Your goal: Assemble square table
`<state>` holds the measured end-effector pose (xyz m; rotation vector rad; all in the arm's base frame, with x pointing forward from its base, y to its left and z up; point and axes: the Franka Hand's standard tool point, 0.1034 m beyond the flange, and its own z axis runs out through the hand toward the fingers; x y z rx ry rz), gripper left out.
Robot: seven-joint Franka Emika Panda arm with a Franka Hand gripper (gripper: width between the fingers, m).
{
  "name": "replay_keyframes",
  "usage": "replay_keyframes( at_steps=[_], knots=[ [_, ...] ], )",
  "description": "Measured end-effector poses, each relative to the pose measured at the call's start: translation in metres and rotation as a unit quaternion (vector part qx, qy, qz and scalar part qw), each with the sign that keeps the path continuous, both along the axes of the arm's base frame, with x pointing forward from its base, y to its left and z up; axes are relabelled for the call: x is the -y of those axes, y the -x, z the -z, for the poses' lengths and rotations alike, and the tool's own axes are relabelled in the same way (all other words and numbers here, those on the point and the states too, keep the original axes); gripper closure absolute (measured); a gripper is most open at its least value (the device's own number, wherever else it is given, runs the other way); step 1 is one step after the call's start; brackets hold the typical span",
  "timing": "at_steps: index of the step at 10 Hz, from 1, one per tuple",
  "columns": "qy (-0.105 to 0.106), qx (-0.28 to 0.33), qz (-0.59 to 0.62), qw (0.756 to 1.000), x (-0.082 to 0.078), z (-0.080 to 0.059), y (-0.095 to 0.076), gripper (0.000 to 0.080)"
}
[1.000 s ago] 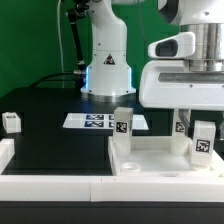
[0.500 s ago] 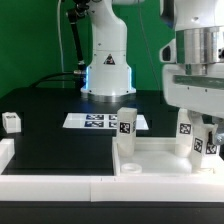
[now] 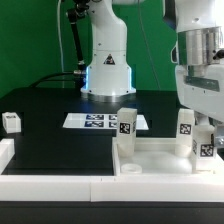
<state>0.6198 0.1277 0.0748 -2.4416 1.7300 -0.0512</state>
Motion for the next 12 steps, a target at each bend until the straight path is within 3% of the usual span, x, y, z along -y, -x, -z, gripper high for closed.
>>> replay_keyframes(
  at_steps=[1,2,5,7,9,10,11,12],
  knots=[
    [0.020,0.009,-0.109,0.994,0.002,0.002,0.000,0.0237],
    [0.031,0.013,-0.180,0.983,0.001,0.004,0.001,0.0177],
    [0.040,0.020,-0.255,0.966,0.002,0.003,0.001,0.0151],
    [0.082,0.024,-0.438,0.895,0.002,-0.007,-0.012,0.0150],
    [0.081,0.024,-0.425,0.901,0.003,-0.005,-0.010,0.0150],
    [0.081,0.025,-0.426,0.901,0.003,-0.005,-0.011,0.0280],
    [0.081,0.025,-0.424,0.902,0.003,-0.005,-0.011,0.0280],
    [0.076,0.022,-0.390,0.917,0.003,-0.004,-0.010,0.0476]
  ],
)
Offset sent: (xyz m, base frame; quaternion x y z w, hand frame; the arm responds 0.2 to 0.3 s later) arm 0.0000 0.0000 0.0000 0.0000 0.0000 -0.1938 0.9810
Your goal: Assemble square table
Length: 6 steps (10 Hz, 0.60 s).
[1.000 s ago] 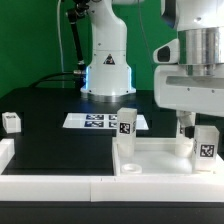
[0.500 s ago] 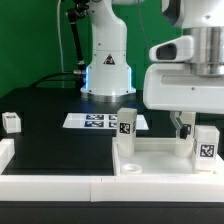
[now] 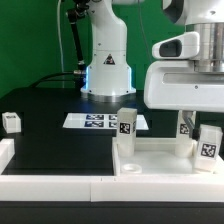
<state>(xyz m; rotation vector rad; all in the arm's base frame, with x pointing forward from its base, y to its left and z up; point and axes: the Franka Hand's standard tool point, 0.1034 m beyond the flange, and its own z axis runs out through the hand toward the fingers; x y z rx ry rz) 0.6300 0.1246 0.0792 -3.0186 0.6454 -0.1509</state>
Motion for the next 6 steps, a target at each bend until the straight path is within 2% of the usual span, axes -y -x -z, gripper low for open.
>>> replay_keyframes(
  at_steps=[1,3,4,5,6],
  knots=[
    [-0.003,-0.003,0.043,0.999,0.0032,0.0010,0.0006,0.0501],
    [-0.011,-0.006,0.120,0.993,0.0046,0.0017,0.0007,0.0502],
    [-0.023,-0.012,0.212,0.977,0.0053,0.0022,0.0019,0.0502],
    [-0.039,-0.022,0.322,0.946,0.0037,0.0028,0.0036,0.0503],
    [-0.065,-0.034,0.438,0.896,-0.0011,0.0028,0.0045,0.0503]
  ],
)
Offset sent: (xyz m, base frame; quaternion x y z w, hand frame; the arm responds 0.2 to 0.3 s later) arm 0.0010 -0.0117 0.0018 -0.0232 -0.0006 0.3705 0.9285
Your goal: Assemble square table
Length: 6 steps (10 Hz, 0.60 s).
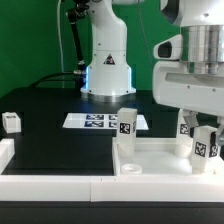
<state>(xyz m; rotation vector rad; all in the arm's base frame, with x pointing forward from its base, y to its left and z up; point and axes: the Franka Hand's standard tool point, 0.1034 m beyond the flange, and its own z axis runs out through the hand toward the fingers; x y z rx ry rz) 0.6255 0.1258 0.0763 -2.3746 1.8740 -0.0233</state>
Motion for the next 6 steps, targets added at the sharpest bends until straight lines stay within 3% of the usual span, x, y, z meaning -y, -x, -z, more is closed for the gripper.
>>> replay_keyframes(
  at_steps=[1,3,4,5,6],
  knots=[
    [-0.020,-0.004,0.070,0.997,0.0000,-0.0003,-0.0009,0.0504],
    [-0.033,-0.004,0.128,0.991,0.0024,0.0002,-0.0017,0.0504],
    [-0.032,-0.004,0.119,0.992,0.0023,0.0005,-0.0015,0.0433],
    [-0.027,-0.001,0.096,0.995,0.0017,0.0005,-0.0013,0.0433],
    [-0.002,0.010,-0.010,1.000,-0.0021,0.0003,-0.0011,0.0297]
  ],
)
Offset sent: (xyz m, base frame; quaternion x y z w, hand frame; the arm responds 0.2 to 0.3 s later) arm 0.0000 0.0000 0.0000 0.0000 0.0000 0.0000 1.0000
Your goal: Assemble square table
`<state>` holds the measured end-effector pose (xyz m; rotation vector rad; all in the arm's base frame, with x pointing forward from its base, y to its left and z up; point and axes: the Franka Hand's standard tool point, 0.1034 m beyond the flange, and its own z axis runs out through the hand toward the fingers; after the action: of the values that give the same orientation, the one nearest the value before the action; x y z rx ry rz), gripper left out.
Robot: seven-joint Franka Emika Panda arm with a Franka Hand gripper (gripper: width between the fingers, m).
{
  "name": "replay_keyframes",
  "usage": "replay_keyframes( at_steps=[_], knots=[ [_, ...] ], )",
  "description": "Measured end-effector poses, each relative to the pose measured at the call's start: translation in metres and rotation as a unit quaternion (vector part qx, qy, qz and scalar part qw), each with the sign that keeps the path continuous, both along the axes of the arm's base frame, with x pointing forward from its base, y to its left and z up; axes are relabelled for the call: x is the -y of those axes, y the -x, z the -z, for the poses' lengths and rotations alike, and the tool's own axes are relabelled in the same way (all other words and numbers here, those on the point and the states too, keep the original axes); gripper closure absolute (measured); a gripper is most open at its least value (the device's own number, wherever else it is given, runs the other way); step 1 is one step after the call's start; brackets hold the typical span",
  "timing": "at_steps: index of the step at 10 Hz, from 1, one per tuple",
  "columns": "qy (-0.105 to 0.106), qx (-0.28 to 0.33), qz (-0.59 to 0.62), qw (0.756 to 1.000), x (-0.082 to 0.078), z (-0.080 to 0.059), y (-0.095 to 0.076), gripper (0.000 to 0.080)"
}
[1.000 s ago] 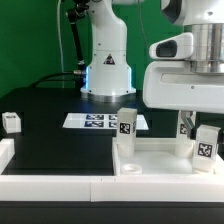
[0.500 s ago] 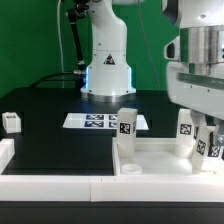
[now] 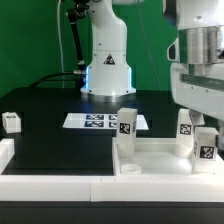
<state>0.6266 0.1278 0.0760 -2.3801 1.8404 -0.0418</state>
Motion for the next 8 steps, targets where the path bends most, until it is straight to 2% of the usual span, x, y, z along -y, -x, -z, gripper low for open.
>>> replay_keyframes(
  at_steps=[1,5,6,7,8],
  knots=[
    [0.024,0.026,-0.129,0.991,-0.0042,-0.0018,-0.0049,0.0174],
    [0.052,0.041,-0.311,0.948,-0.0014,-0.0012,-0.0057,0.0151],
    [0.080,0.041,-0.428,0.899,0.0029,0.0002,-0.0059,0.0151],
    [0.096,0.040,-0.507,0.855,0.0032,-0.0008,-0.0073,0.0151],
    [0.102,0.040,-0.562,0.820,0.0029,-0.0023,-0.0093,0.0151]
  ],
)
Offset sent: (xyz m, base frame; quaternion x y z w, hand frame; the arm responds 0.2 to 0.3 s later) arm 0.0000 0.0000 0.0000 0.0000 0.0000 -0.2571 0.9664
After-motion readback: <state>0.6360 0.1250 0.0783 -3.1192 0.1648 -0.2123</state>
